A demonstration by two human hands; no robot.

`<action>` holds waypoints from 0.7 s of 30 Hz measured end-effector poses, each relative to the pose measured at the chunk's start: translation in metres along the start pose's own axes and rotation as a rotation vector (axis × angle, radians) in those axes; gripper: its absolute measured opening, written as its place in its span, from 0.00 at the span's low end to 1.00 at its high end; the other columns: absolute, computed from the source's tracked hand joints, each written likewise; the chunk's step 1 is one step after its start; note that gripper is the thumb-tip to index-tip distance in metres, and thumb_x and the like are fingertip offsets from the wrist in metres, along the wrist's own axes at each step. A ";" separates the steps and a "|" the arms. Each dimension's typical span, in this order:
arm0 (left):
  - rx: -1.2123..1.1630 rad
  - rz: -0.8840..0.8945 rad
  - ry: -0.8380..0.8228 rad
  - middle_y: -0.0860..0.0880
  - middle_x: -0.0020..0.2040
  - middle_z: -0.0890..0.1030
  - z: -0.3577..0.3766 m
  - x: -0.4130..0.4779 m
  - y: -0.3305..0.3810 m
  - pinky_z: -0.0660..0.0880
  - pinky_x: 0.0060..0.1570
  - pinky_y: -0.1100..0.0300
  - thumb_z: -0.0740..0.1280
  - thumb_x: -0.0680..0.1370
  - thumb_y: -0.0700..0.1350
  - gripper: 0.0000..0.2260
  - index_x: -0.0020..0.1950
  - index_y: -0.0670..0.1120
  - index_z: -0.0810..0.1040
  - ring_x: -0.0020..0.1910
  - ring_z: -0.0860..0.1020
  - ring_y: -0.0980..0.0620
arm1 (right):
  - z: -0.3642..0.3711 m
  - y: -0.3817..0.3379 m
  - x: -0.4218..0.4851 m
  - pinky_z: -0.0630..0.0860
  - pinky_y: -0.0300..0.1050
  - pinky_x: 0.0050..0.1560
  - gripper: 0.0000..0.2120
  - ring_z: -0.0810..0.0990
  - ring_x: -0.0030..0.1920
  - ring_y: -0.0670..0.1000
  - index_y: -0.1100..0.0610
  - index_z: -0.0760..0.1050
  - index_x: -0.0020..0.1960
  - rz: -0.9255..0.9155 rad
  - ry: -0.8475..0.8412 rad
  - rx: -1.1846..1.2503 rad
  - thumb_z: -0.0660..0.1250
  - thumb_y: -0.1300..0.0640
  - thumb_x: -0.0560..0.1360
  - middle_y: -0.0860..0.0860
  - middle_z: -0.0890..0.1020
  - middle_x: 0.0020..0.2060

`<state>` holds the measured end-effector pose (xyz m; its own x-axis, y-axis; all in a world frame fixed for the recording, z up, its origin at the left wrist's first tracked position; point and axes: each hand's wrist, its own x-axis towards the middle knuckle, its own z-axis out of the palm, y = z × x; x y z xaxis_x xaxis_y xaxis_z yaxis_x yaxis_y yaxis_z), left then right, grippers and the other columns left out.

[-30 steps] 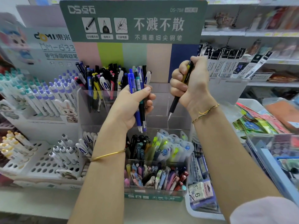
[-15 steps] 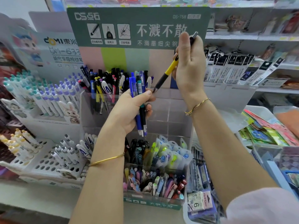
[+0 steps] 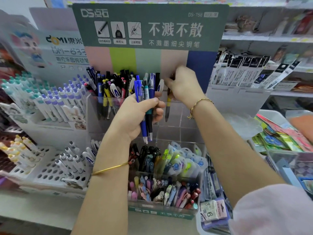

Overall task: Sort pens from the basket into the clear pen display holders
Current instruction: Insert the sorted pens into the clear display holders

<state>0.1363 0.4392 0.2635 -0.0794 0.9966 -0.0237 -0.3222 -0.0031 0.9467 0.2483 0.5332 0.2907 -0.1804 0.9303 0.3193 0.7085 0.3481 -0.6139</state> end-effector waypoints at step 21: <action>0.082 -0.026 -0.191 0.44 0.41 0.85 0.012 0.005 -0.014 0.82 0.38 0.56 0.61 0.80 0.35 0.07 0.53 0.41 0.77 0.38 0.84 0.49 | -0.021 0.010 -0.044 0.76 0.42 0.32 0.11 0.80 0.32 0.49 0.62 0.77 0.46 0.015 -0.031 0.393 0.64 0.54 0.78 0.53 0.81 0.35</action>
<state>0.1515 0.4447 0.2543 0.1108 0.9938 0.0053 -0.2429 0.0219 0.9698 0.2779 0.4932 0.2854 -0.1969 0.9366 0.2899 0.3975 0.3465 -0.8497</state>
